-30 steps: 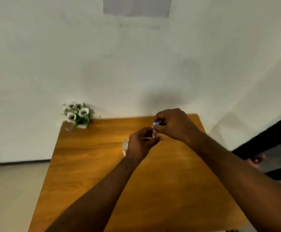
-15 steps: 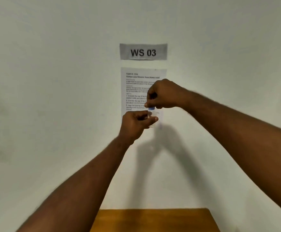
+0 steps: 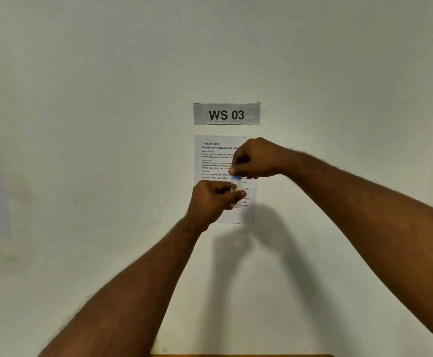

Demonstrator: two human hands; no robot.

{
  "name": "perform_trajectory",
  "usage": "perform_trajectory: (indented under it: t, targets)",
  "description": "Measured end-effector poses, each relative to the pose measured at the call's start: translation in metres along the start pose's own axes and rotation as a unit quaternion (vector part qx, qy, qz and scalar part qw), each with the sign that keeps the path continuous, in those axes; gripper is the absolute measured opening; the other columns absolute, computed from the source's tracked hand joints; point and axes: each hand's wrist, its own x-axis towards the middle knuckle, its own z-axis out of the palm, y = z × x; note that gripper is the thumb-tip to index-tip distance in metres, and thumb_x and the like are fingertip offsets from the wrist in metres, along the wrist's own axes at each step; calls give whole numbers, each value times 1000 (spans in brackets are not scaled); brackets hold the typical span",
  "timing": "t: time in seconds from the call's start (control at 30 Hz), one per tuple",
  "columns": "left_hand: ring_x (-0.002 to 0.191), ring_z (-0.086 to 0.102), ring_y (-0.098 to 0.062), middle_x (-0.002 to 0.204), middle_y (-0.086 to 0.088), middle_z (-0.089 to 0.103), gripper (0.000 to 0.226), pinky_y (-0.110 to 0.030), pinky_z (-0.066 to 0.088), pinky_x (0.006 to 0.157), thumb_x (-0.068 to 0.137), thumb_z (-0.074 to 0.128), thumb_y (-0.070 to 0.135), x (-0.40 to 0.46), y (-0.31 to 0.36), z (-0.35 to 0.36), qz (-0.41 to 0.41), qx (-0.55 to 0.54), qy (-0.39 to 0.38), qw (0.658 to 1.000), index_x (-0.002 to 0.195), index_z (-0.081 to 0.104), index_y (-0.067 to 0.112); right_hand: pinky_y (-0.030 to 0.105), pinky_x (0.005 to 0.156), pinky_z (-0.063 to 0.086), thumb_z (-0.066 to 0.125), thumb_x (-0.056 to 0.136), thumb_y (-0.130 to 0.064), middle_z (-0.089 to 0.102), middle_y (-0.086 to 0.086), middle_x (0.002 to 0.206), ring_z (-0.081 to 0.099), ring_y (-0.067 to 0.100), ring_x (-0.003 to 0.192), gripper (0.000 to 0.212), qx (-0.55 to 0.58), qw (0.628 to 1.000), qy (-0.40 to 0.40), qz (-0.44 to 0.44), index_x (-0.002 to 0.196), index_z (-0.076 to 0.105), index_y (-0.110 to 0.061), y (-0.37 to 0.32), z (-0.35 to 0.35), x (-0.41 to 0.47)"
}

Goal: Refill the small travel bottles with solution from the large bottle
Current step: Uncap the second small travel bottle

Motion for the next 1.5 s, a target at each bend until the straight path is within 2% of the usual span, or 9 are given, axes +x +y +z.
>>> perform_trajectory:
  t: [0.17, 0.3, 0.4, 0.57, 0.7, 0.9, 1.07, 1.27, 1.5]
  targets:
    - [77, 80, -26, 87, -12, 81, 27, -32, 65, 68, 75, 93, 15, -2, -2, -1, -5, -6, 4, 1000, 94, 80, 2, 10, 60, 50, 70, 92, -17, 73, -10, 107, 67, 0, 78, 36, 8, 998, -69, -8, 126, 67, -28, -2, -6, -2]
    - [72, 78, -22, 83, -14, 80, 26, -30, 64, 66, 73, 94, 16, -1, 3, 0, 1, 3, 10, 1000, 90, 80, 3, 26, 67, 58, 71, 85, -54, 76, -7, 88, 72, 7, 71, 32, -56, 998, 12, 15, 100, 74, -26, -7, -3, 1]
    - [74, 79, -24, 84, -12, 81, 26, -33, 65, 67, 73, 94, 17, 0, 5, 1, 5, 3, 4, 1000, 90, 80, 3, 35, 78, 59, 75, 85, -44, 74, -9, 82, 66, 3, 67, 19, -113, 993, 16, 0, 87, 75, -26, -8, -6, 3]
    - [70, 79, -21, 75, -5, 80, 20, -28, 64, 64, 74, 93, 16, -2, 6, 1, 2, -3, -2, 1000, 87, 80, 9, 15, 67, 53, 73, 90, -27, 72, -12, 107, 70, 0, 81, 31, -30, 997, -65, -14, 121, 71, -29, -8, -15, 0]
    - [78, 80, -30, 83, -12, 81, 26, -36, 67, 70, 73, 94, 17, -4, 7, 1, 3, 1, 1, 1000, 92, 80, 5, 20, 58, 52, 70, 87, -52, 76, -7, 86, 73, 6, 63, 28, -48, 999, 9, 23, 96, 74, -26, -6, -12, -2]
    - [74, 80, -22, 81, -6, 82, 24, -28, 63, 64, 74, 93, 16, -8, 9, -1, 1, -7, -5, 1000, 92, 81, 7, 6, 57, 48, 72, 85, -3, 69, -10, 111, 63, -17, 71, 40, -5, 998, -59, -9, 120, 71, -23, -6, -17, -9]
    - [78, 80, -28, 81, -7, 82, 18, -33, 66, 69, 74, 94, 18, -12, 11, -1, 6, -9, -5, 1000, 86, 81, 15, 21, 59, 56, 75, 87, -39, 75, -4, 93, 74, 11, 71, 26, 28, 999, 2, 17, 105, 71, -21, -11, -11, -9]
    - [73, 80, -22, 77, -3, 81, 20, -25, 62, 63, 73, 94, 18, -18, 8, -2, -2, -6, -12, 1000, 86, 80, 14, 24, 70, 61, 68, 83, -1, 70, -7, 111, 68, 10, 96, 41, 29, 997, -69, 14, 118, 71, -23, -17, -11, -13]
    - [76, 80, -28, 78, -8, 81, 19, -29, 64, 67, 73, 94, 18, -22, 7, -2, -1, -5, -7, 1000, 85, 79, 13, 26, 63, 58, 75, 84, -48, 76, -5, 81, 73, 11, 70, 26, -26, 999, -3, 24, 89, 74, -22, -21, -3, -13]
